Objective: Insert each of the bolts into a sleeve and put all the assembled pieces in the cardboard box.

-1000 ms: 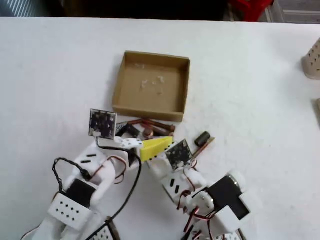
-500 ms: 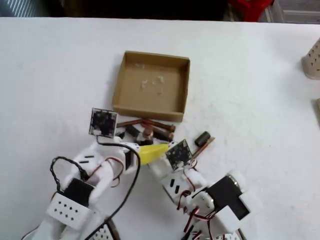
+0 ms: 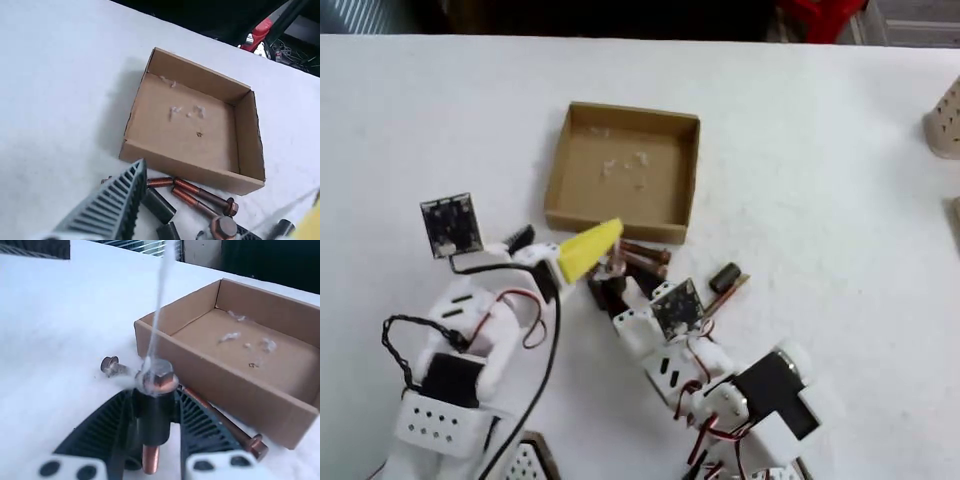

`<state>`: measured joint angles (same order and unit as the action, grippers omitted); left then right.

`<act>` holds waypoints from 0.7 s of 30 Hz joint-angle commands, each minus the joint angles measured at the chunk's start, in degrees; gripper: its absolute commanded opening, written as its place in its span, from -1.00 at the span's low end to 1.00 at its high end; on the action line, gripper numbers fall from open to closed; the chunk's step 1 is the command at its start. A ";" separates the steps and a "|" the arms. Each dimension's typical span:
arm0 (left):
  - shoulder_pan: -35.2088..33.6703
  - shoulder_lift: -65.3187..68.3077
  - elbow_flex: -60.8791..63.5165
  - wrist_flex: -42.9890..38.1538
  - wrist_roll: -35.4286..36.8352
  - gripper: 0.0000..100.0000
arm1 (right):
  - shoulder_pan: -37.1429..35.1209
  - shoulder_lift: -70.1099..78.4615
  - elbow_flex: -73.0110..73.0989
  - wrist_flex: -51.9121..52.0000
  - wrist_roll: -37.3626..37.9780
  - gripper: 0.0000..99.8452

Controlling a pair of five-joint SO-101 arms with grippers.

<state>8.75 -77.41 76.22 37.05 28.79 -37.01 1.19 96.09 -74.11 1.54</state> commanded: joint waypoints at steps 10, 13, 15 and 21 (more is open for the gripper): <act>-15.52 -0.92 -4.22 1.58 0.44 -0.83 | 0.57 -0.31 0.44 -1.54 0.00 -0.97; -20.09 -0.92 -1.58 1.85 -2.20 -0.82 | 2.15 -0.66 0.44 -1.54 0.00 -0.97; -21.93 -0.92 0.79 1.85 -5.27 -0.85 | 3.30 -0.75 0.18 -1.54 0.00 -0.97; -25.01 -0.92 8.09 1.85 -12.66 -0.95 | 3.56 -0.75 0.09 -1.54 0.00 -0.97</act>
<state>-14.37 -77.49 82.02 38.73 20.62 -34.37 1.19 96.09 -74.11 1.54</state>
